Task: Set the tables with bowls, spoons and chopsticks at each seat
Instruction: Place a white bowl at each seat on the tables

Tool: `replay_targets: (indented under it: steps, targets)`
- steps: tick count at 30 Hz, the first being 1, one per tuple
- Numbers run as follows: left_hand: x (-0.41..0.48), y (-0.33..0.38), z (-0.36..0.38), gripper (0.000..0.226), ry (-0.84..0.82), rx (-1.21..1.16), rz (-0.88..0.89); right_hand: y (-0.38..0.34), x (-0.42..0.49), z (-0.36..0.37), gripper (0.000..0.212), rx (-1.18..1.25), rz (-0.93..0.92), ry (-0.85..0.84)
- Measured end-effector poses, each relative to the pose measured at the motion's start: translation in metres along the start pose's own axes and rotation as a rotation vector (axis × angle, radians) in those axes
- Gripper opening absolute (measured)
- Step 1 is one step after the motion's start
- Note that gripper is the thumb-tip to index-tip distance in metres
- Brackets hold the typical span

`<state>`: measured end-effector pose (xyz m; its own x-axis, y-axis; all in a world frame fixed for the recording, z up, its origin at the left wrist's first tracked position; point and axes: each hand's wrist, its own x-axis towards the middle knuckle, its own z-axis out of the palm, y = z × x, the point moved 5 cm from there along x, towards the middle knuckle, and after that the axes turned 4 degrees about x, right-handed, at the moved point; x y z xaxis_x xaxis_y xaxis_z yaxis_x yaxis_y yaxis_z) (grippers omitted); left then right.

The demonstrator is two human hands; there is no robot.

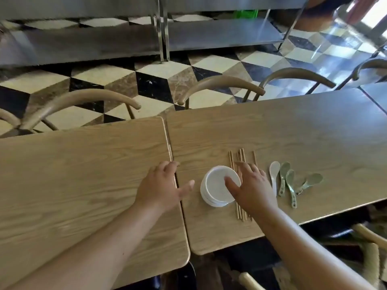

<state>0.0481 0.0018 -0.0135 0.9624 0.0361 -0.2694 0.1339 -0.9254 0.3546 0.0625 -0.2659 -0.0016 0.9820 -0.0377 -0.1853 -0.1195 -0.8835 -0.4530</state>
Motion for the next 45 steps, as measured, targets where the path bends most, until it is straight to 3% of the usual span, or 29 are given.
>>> replay_targets:
  steps: [9,17,21,26,28,32,33,40,45]
  targets:
    - [0.023,0.034,0.083,0.09,-0.227,-0.235,-0.069,0.049,0.025,0.049,0.071,0.319,0.272,-0.196]
    - [0.019,0.05,0.116,0.064,-0.432,-0.808,-0.287,0.052,0.04,0.069,0.019,0.493,0.376,-0.266]
    - [0.016,0.063,0.116,0.063,-0.558,-1.03,-0.419,0.052,0.045,0.074,0.016,0.586,0.514,-0.344]
    - [0.01,0.054,0.112,0.1,-0.513,-1.123,-0.482,0.042,0.037,0.077,0.025,0.806,0.667,-0.448]
    - [0.004,0.037,0.11,0.095,-0.491,-1.15,-0.515,0.031,0.03,0.082,0.026,0.822,0.661,-0.499]
    - [-0.015,-0.01,0.096,0.04,-0.447,-1.135,-0.535,-0.011,0.011,0.096,0.014,0.855,0.651,-0.565]
    - [-0.022,-0.024,0.09,0.035,-0.435,-1.136,-0.532,-0.025,0.005,0.101,0.014,0.856,0.64,-0.576]
    - [-0.085,-0.155,0.045,0.059,-0.274,-1.16,-0.66,-0.152,-0.048,0.152,0.025,0.807,0.513,-0.69]
    - [-0.147,-0.262,0.005,0.062,-0.166,-1.18,-0.703,-0.246,-0.106,0.194,0.025,0.818,0.464,-0.706]
